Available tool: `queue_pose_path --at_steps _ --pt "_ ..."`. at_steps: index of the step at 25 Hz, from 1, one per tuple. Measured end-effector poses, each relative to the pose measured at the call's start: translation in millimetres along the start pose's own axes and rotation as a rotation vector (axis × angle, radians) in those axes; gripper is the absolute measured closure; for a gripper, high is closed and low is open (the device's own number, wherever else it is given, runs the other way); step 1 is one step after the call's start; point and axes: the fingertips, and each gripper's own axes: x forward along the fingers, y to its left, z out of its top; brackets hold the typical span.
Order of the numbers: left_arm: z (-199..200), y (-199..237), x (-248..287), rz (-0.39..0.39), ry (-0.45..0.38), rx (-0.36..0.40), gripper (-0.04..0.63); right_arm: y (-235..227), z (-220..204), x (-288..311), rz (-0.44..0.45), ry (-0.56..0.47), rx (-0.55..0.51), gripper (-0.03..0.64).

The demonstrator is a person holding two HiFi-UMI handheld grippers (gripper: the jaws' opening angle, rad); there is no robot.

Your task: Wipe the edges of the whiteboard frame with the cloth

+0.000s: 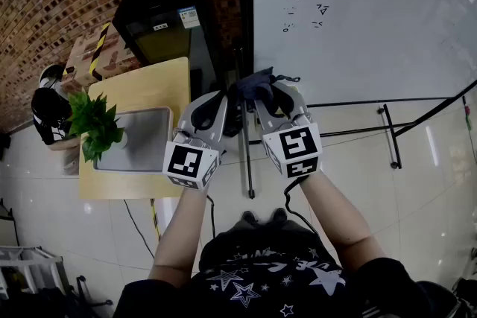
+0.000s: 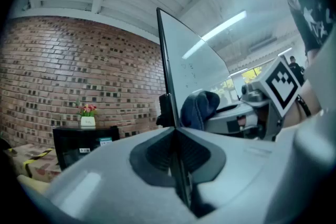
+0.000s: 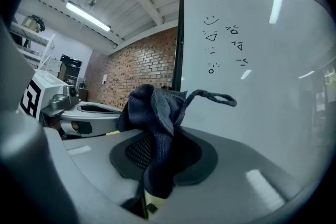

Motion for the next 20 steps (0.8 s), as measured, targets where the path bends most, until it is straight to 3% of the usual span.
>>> queue_pose_path --at_steps 7,12,20 --pt "-7 11 11 -0.034 0.023 -0.017 0.591 4 -24 28 0.055 0.082 -0.039 0.54" --pt "-8 14 14 -0.05 0.03 -0.027 0.591 0 -30 34 0.035 0.099 -0.042 0.54" --pt "34 23 13 -0.056 -0.045 -0.01 0.591 -4 24 26 0.023 0.019 -0.069 0.54"
